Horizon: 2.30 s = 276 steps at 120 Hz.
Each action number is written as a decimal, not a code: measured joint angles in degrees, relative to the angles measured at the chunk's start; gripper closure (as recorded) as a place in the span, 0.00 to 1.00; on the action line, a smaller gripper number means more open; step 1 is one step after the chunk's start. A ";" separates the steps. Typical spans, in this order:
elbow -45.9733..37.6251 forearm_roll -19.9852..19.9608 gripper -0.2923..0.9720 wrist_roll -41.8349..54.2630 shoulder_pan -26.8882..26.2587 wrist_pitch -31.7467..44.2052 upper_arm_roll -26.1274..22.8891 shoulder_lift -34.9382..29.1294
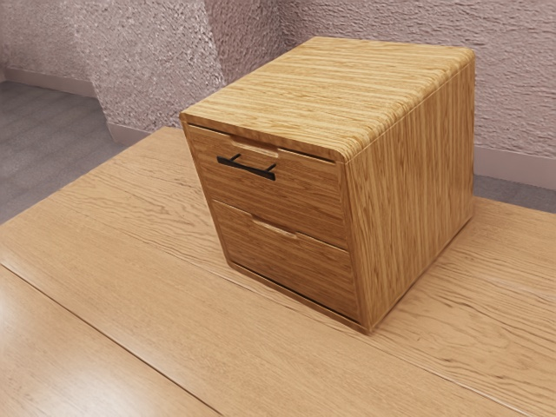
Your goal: Pull the drawer handle with one arm to open the drawer
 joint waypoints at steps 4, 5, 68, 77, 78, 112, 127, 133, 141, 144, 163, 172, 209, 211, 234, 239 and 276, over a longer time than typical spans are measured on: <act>0.75 -0.21 0.24 0.94 0.75 0.67 -1.01 0.04; 0.87 -0.23 0.24 1.17 0.58 0.82 -1.37 0.11; -9.92 5.67 0.25 25.91 -23.63 10.60 -23.48 0.15; -15.40 7.33 0.25 29.17 -22.74 14.83 -23.54 -2.12; -15.87 7.46 0.25 29.51 -22.41 15.30 -23.54 -2.30; -27.22 9.22 0.25 39.21 -21.77 29.35 -23.79 -6.25; -31.33 9.38 0.25 42.33 -22.41 34.05 -23.84 -7.55; -31.98 9.41 0.25 43.46 -22.65 35.77 -23.86 -7.55; -32.28 9.42 0.25 44.87 -22.94 37.65 -23.88 -7.53; -32.36 9.42 0.25 45.36 -23.02 38.21 -23.89 -7.54; -36.12 9.39 0.25 48.03 -23.16 40.58 -23.89 -10.81; -37.74 9.41 0.25 49.11 -23.75 41.56 -23.85 -11.30; -40.44 9.46 0.25 52.73 -24.55 44.61 -23.12 -9.87; -40.52 9.46 0.25 52.88 -24.52 44.70 -23.09 -9.81; -40.97 9.47 0.24 54.32 -24.11 45.43 -23.02 -9.29; -40.96 9.47 0.24 54.58 -24.10 45.64 -23.00 -9.33; -40.95 9.47 0.25 56.06 -24.44 46.78 -23.08 -9.17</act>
